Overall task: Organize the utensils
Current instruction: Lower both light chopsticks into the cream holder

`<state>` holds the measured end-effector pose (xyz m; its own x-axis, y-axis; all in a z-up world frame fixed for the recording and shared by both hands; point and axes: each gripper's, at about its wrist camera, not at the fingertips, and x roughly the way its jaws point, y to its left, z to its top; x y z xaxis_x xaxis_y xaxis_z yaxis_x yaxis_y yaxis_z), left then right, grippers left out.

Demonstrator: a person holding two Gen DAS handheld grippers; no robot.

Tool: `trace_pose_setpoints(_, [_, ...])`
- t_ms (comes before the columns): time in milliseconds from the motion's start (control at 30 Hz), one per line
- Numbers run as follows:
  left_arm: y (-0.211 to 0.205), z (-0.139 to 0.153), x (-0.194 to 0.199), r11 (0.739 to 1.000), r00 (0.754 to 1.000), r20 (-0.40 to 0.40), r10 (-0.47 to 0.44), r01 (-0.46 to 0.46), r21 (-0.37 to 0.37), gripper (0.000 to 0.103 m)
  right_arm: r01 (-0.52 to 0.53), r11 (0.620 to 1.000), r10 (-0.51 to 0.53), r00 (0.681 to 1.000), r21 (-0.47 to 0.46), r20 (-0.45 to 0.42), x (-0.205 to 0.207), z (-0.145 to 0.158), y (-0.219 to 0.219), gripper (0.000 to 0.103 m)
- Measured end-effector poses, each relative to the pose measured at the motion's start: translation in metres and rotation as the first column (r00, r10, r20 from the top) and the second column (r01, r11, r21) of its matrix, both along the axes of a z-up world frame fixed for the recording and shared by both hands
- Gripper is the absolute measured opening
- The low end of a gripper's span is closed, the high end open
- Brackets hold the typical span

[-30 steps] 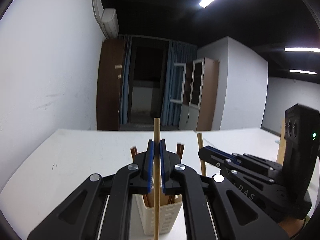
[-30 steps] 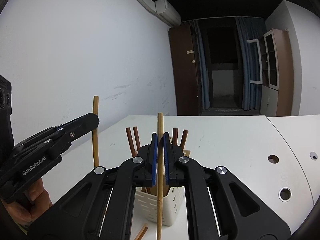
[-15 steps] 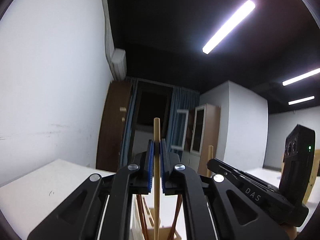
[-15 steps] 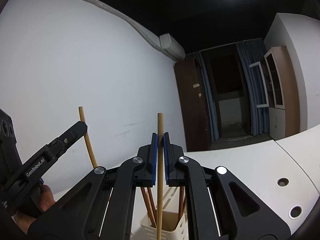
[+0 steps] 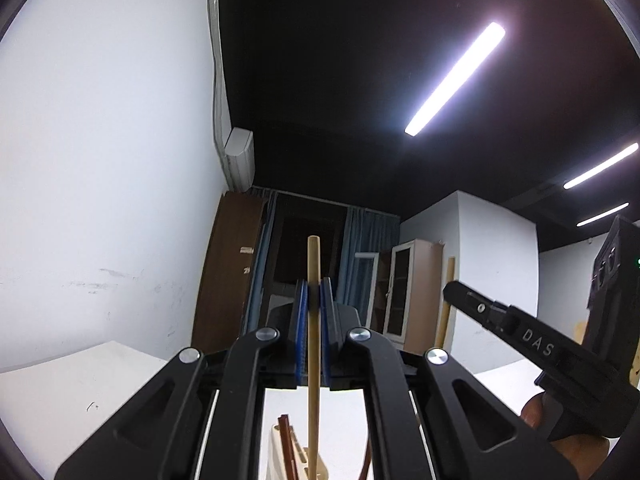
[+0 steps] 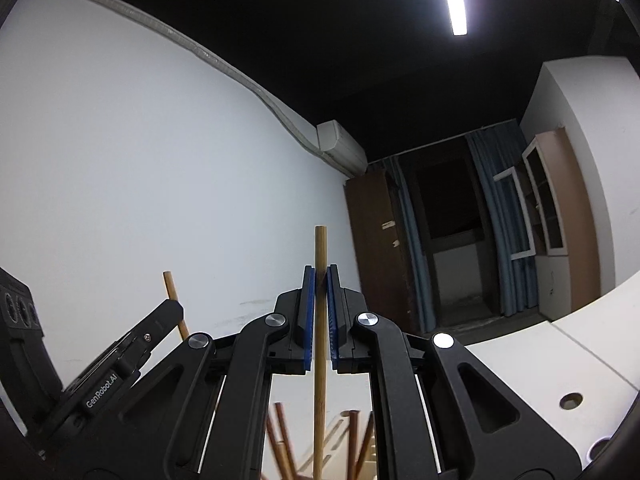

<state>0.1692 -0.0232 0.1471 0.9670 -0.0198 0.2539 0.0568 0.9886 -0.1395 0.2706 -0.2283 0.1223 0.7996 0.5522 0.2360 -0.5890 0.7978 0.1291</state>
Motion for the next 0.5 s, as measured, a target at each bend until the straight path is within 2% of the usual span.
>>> trace_pose_setpoints(100, [0.002, -0.002, 0.006, 1.0, 0.999, -0.033, -0.005, 0.005, -0.001, 0.006, 0.009, 0.999, -0.01, 0.999, -0.031, -0.045, 0.013, -0.005, 0.007, 0.005])
trace_pose_setpoints(167, [0.0, -0.003, 0.011, 0.999, 0.997, -0.062, -0.04, 0.041, 0.015, 0.006, -0.003, 0.999, 0.0, 0.997, -0.041, -0.076, 0.021, -0.01, 0.009, 0.005])
trace_pose_setpoints(267, [-0.005, -0.008, 0.014, 0.999, 0.996, -0.078, -0.03, 0.033, 0.043, 0.006, -0.013, 0.997, 0.006, 0.994, -0.07, -0.109, 0.026, -0.014, 0.012, 0.005])
trace_pose_setpoints(500, [0.001, -0.017, 0.027, 0.998, 0.986, -0.16, -0.049, 0.054, 0.03, 0.006, -0.019, 0.991, -0.001, 0.989, -0.131, -0.149, 0.027, -0.025, 0.014, 0.005])
